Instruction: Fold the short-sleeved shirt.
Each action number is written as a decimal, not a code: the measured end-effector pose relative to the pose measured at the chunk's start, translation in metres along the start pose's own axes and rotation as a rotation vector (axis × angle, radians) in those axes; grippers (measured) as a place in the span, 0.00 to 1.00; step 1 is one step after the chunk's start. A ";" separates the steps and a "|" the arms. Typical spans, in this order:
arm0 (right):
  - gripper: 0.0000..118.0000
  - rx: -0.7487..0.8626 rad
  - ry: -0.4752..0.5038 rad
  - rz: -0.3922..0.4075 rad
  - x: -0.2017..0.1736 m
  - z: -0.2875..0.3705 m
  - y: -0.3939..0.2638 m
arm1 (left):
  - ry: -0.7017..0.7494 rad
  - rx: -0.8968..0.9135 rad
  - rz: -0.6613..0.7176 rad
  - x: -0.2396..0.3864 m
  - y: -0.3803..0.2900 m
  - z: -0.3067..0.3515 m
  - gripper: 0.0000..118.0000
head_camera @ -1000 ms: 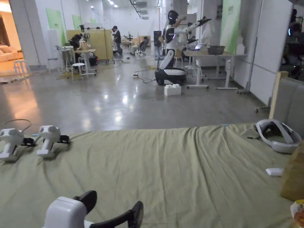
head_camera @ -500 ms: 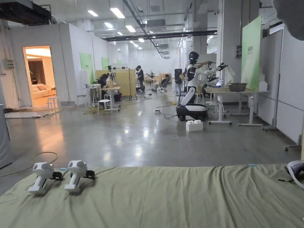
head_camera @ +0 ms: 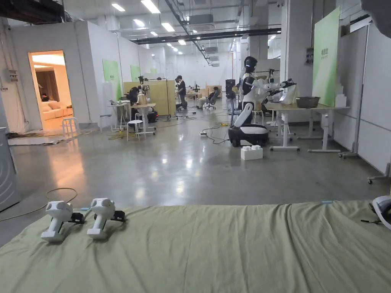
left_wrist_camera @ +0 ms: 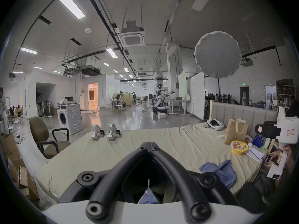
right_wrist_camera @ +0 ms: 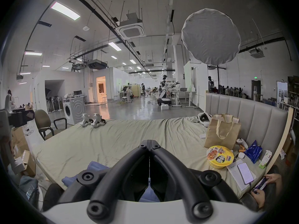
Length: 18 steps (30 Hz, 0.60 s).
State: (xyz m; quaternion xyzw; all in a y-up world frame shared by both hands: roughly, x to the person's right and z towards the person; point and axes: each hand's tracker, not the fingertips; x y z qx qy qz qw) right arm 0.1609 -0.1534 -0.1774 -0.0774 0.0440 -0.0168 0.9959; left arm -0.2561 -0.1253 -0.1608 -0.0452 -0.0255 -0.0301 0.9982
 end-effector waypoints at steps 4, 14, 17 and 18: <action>0.02 -0.045 0.005 -0.012 0.005 -0.008 -0.008 | -0.064 -0.130 0.023 -0.002 -0.014 -0.031 0.01; 0.02 -0.224 0.004 -0.030 0.022 -0.024 -0.041 | -0.215 -0.549 0.187 -0.017 -0.097 -0.177 0.84; 0.02 -0.281 -0.013 -0.055 0.031 -0.031 -0.053 | -0.203 -0.666 0.276 -0.019 -0.138 -0.238 0.84; 0.02 -0.293 -0.016 -0.063 0.033 -0.033 -0.057 | -0.181 -0.705 0.266 -0.018 -0.151 -0.255 0.84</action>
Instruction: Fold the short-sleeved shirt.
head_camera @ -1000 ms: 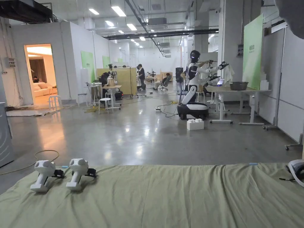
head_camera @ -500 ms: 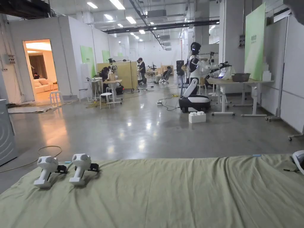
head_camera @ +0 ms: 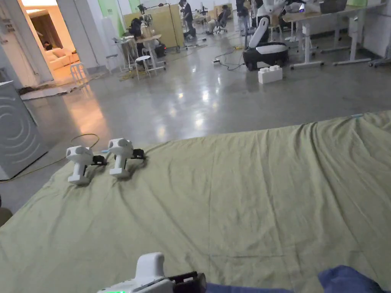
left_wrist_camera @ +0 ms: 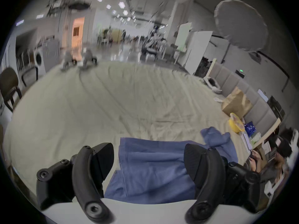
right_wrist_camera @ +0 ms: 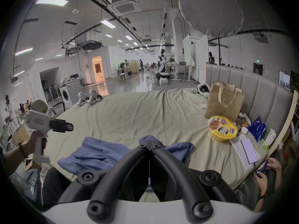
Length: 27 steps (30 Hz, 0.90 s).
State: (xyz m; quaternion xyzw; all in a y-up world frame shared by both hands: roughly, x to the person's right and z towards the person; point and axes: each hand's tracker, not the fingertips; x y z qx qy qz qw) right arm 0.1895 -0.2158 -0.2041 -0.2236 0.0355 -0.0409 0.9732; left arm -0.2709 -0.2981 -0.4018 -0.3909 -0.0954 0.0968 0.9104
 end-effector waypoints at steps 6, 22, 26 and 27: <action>0.02 -0.067 -0.036 -0.039 0.015 -0.009 -0.019 | 0.037 -0.209 0.059 -0.019 -0.002 -0.101 0.75; 0.02 -0.170 -0.083 -0.080 0.053 -0.041 -0.032 | 0.232 -0.348 -0.137 0.018 -0.005 -0.134 0.06; 0.08 -0.159 -0.075 0.052 0.079 -0.072 0.008 | 0.215 -0.391 -0.092 0.013 0.002 -0.137 0.06; 0.17 -0.174 -0.070 0.084 0.085 -0.083 0.015 | 0.213 -0.397 -0.094 0.013 0.003 -0.138 0.06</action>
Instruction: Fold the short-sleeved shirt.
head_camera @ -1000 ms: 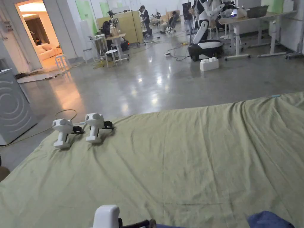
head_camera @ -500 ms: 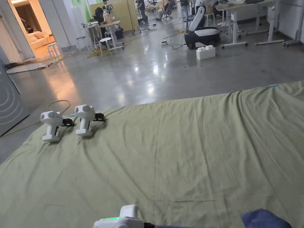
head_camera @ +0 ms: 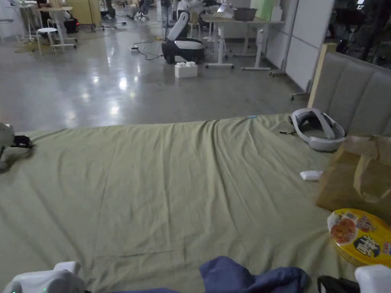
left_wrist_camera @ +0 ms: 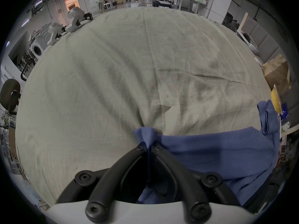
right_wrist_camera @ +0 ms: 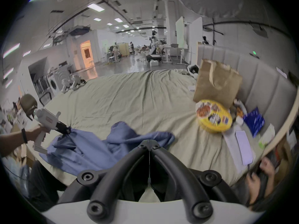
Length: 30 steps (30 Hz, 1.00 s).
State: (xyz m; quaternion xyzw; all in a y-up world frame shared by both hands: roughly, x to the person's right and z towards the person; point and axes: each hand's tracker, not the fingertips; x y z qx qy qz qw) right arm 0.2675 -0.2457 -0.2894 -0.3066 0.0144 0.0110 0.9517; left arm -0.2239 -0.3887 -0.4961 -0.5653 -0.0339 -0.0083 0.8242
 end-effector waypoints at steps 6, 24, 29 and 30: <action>0.96 -0.135 0.046 0.165 0.030 -0.086 0.019 | -0.018 -0.012 -0.015 -0.003 0.000 0.002 0.06; 0.81 -0.425 0.150 0.234 0.023 -0.240 -0.013 | -0.089 0.011 0.010 -0.016 0.000 0.000 0.06; 0.32 -0.391 0.207 0.223 0.018 -0.232 -0.003 | -0.070 0.027 -0.009 -0.010 -0.003 0.001 0.06; 0.27 -0.390 0.216 0.234 0.015 -0.231 -0.001 | -0.061 0.035 -0.017 -0.008 -0.004 0.001 0.06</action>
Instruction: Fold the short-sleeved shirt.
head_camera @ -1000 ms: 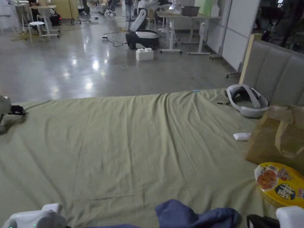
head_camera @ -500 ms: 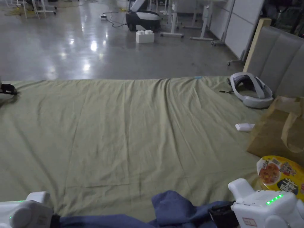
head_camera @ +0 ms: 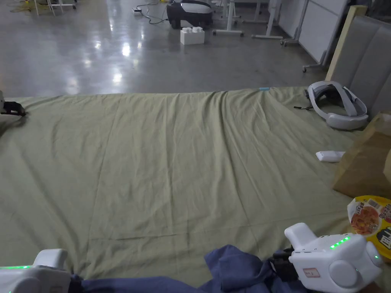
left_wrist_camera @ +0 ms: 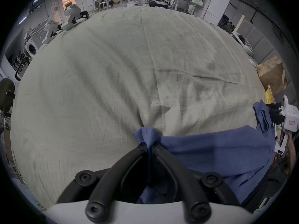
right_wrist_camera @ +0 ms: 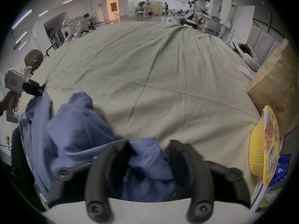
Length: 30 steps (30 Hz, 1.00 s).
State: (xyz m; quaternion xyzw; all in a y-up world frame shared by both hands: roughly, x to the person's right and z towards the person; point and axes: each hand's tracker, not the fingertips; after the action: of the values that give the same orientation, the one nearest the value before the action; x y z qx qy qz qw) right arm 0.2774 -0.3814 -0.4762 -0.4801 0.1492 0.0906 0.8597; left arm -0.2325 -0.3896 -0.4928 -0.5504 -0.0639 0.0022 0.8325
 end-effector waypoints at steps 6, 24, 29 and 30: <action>0.18 0.070 -0.008 -0.121 -0.008 0.024 0.002 | -0.011 0.093 0.027 -0.003 -0.013 0.017 0.05; 0.15 0.747 -0.132 -0.350 -0.027 0.303 0.076 | -0.157 0.860 0.066 -0.028 -0.007 0.377 0.05; 0.15 0.880 -0.195 -0.271 -0.054 0.362 0.127 | -0.105 0.996 0.069 -0.029 0.010 0.436 0.05; 0.15 0.887 -0.203 -0.254 -0.058 0.372 0.135 | -0.094 1.013 0.076 -0.034 0.011 0.442 0.05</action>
State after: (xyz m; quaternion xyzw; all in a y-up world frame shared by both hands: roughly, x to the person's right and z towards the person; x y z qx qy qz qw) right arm 0.2459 0.0054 -0.3806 -0.0694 0.0291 -0.0413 0.9963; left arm -0.3137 0.0174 -0.3359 -0.0787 -0.0721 0.0882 0.9904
